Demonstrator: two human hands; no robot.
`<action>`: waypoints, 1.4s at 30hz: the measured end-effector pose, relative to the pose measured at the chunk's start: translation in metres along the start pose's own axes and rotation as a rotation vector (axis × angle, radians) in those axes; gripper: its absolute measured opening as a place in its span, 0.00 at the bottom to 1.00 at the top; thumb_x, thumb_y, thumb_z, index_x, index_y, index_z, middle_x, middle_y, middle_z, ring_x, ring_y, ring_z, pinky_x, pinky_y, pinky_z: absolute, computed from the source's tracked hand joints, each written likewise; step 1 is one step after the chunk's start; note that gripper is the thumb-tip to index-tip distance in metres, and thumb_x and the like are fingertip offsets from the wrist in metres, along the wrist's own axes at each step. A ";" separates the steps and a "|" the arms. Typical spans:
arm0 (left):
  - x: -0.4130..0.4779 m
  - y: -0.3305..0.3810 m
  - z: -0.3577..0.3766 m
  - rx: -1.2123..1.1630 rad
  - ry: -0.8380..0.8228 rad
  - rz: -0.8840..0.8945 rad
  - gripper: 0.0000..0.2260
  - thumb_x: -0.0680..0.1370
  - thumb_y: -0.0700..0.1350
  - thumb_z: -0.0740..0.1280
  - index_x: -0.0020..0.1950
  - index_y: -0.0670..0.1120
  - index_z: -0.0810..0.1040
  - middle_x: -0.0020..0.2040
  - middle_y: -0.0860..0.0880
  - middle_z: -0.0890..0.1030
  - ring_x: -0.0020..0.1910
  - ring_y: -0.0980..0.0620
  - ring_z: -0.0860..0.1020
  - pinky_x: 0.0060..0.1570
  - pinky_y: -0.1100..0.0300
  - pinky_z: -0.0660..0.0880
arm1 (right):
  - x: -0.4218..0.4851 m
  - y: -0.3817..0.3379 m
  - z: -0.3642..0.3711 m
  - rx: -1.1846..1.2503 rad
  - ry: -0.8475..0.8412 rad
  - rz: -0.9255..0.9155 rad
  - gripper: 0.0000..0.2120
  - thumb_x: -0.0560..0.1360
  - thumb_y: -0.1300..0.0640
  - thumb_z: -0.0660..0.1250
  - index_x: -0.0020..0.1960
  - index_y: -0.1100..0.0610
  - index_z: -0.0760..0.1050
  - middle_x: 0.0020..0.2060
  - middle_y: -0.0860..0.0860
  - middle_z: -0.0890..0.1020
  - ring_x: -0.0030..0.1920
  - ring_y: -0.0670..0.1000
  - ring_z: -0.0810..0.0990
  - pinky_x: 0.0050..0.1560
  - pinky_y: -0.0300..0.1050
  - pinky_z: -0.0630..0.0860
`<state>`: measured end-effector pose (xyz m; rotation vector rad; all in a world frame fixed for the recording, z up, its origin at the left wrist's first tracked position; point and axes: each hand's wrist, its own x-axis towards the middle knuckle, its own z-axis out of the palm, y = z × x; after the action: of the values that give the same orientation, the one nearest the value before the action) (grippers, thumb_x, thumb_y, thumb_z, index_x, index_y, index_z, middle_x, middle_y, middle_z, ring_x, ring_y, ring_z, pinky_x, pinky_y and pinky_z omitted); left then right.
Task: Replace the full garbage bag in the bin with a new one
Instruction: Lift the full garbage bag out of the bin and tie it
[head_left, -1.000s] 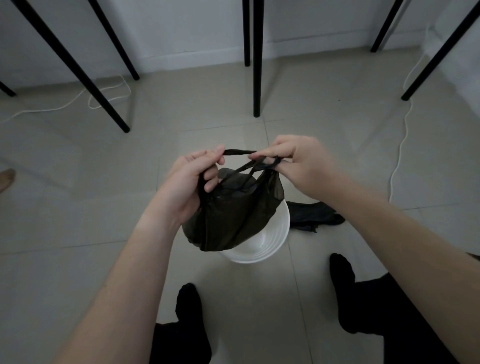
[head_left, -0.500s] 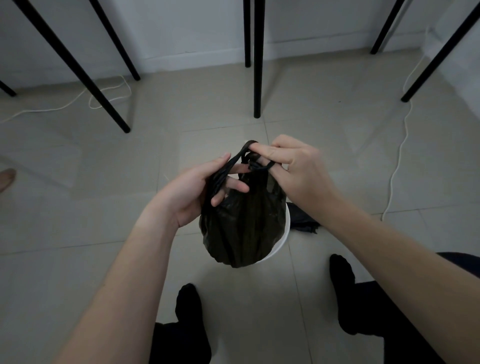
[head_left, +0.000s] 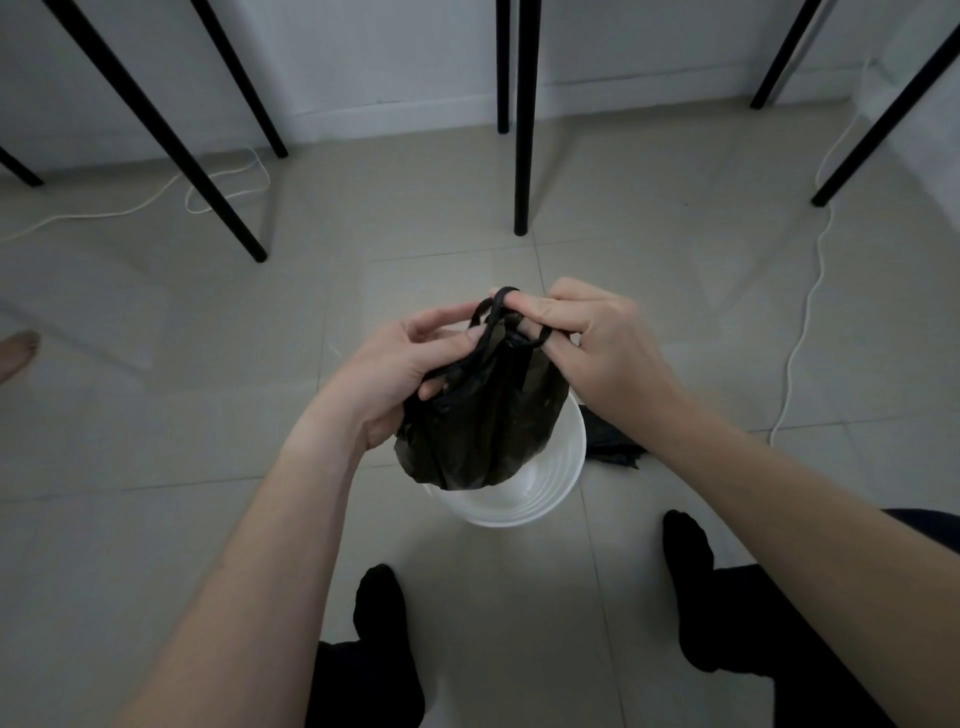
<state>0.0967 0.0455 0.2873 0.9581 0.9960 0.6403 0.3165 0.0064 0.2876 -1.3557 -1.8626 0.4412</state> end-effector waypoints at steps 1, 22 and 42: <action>0.000 -0.001 0.000 0.017 -0.032 -0.025 0.19 0.73 0.44 0.75 0.64 0.46 0.85 0.40 0.49 0.80 0.22 0.58 0.63 0.27 0.68 0.63 | -0.001 0.000 0.001 0.001 -0.009 -0.007 0.14 0.81 0.61 0.69 0.66 0.53 0.83 0.37 0.39 0.72 0.40 0.39 0.74 0.41 0.30 0.65; 0.002 0.000 -0.002 -0.029 -0.098 0.228 0.27 0.77 0.37 0.75 0.74 0.52 0.78 0.61 0.44 0.85 0.61 0.49 0.83 0.58 0.56 0.80 | 0.003 0.010 0.006 0.544 -0.076 0.293 0.15 0.81 0.68 0.66 0.67 0.66 0.77 0.36 0.32 0.84 0.42 0.31 0.80 0.48 0.26 0.73; 0.014 -0.006 -0.001 -0.309 0.377 0.289 0.15 0.87 0.50 0.62 0.46 0.47 0.82 0.51 0.45 0.87 0.54 0.47 0.85 0.60 0.54 0.80 | 0.018 0.010 -0.006 1.139 0.118 0.736 0.14 0.87 0.57 0.55 0.45 0.56 0.73 0.49 0.55 0.85 0.55 0.52 0.83 0.63 0.52 0.80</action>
<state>0.1017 0.0546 0.2757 0.7245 1.0549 1.2137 0.3253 0.0250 0.2918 -1.1029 -0.6472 1.4669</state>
